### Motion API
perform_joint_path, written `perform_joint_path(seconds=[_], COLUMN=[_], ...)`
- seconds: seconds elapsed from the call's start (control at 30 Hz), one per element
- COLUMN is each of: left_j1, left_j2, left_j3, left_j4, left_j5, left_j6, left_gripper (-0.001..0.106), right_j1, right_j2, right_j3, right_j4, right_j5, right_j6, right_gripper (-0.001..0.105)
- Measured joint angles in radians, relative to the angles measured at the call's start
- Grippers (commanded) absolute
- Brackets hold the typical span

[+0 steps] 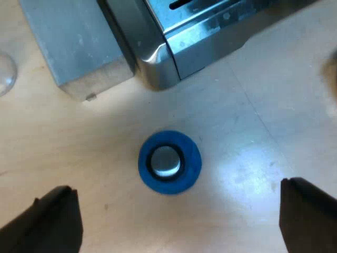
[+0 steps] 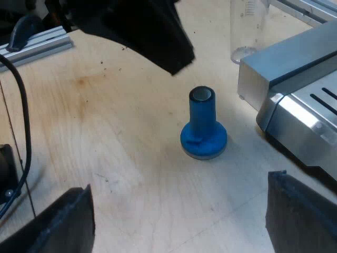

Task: Grind coffee beans and then tamp

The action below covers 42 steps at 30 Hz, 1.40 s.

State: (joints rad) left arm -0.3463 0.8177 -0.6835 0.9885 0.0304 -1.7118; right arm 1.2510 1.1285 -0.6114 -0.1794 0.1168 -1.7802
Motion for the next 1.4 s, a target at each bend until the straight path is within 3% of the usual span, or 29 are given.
perform_joint_path(seconds=[0.77, 1.4], left_j1=[0.0, 0.0], left_j2=[0.404, 0.533], left_j3=[-0.002, -0.001], left_j4=[-0.114, -0.155], left_j5=[-0.002, -0.002], left_j6=[0.043, 0.049], left_gripper=[0.077, 0.075], right_j1=[0.0, 0.0], right_j2=[0.0, 0.0], right_j3=[0.0, 0.0], right_j4=[-0.001, -0.001], right_j5=[0.0, 0.0], right_j6=[0.0, 0.0], right_gripper=[0.068, 0.068])
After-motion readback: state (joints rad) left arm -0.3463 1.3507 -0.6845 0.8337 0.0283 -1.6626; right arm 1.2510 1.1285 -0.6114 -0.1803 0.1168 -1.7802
